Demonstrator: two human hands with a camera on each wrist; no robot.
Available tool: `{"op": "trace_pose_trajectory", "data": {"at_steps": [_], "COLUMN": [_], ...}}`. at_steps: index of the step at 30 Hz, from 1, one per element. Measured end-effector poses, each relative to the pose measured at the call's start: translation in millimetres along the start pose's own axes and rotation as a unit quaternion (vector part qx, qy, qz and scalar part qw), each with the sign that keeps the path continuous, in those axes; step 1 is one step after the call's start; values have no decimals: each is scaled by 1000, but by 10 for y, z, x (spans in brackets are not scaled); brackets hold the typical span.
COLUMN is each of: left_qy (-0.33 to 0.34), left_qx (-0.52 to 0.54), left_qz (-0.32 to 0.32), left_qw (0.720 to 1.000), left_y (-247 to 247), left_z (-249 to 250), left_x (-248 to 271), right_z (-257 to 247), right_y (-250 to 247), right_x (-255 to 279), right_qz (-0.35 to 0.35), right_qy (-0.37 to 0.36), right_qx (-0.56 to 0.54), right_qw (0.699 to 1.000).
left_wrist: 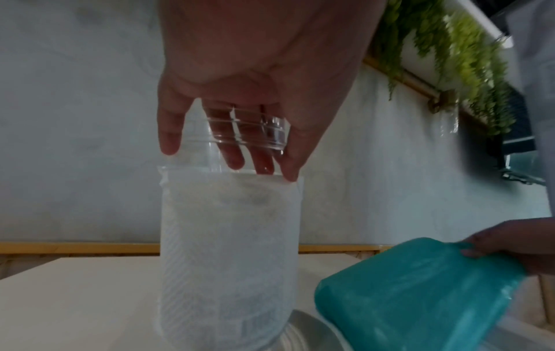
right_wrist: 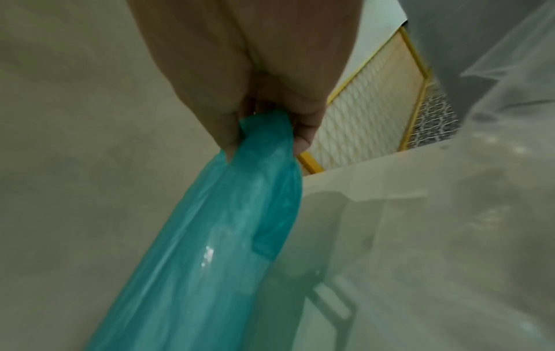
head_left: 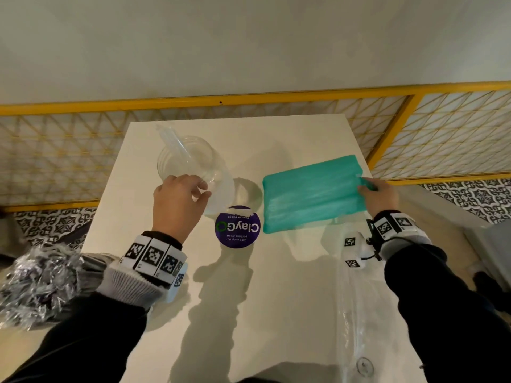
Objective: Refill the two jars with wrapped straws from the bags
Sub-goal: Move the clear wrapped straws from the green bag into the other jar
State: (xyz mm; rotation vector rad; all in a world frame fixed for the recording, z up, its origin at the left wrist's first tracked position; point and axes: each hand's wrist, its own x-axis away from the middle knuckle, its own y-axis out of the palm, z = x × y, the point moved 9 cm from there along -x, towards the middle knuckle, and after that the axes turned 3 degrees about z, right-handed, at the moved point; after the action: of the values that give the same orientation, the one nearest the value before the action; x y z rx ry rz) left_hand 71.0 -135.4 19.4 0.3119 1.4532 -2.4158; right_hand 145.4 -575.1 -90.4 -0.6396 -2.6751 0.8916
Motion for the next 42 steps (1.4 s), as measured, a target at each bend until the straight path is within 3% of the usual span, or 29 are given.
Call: {"op": "trace_pose_trajectory", "data": {"at_steps": [2,6,13,17,20,22,23,26,28,31,34,37,40,42], "left_qy": [13,34,-6,-38,-45,3,30,41,34,13,-43,-85,-116,-124], "left_qx": [10,2,-57,-115,-132,-93,-42,97,139,193,248,334,415,474], "left_qz": [-16,-42,-75,-128,-83,-13,-7,-119,-153,-111,-102,-90,-81,-93], "left_qw": [1000,999,996,984,987,996,999,987,978,975,962,934,899,867], "left_y": [-49,-134,-225,-191,-360,-542,-576,-303,-108,-64,-130,-274,-410,-491], "left_z": [70,136,-15,-28,86,322,472,856,1021,971,741,557,384,351], "left_x": [162,584,1204,1429,1485,1471,1468,1497,1505,1411,1275,1153,1035,983], "right_z": [-286,-872,-1479,-1596,-1642,-1681,-1720,-1897,-2018,-2122,-2062,-1749,-1372,-1226], "right_y": [-62,-71,-162,-118,-88,-81,-90,-118,-103,-86,-286,-384,9,370], "right_x": [122,534,1479,1887,2137,2282,2361,2602,2750,2824,2668,2396,2274,2414], "right_qz": [19,-21,-34,-67,-88,-98,-99,-109,-127,-142,-70,-15,-133,-261], "right_qy": [-44,-147,-294,-347,-370,-377,-382,-403,-410,-411,-412,-325,-183,-120], "right_qx": [-66,-170,-142,-105,-107,-117,-122,-140,-154,-182,-222,-255,-257,-274], "right_qw": [997,974,945,930,919,914,911,898,890,882,881,911,940,918]}}
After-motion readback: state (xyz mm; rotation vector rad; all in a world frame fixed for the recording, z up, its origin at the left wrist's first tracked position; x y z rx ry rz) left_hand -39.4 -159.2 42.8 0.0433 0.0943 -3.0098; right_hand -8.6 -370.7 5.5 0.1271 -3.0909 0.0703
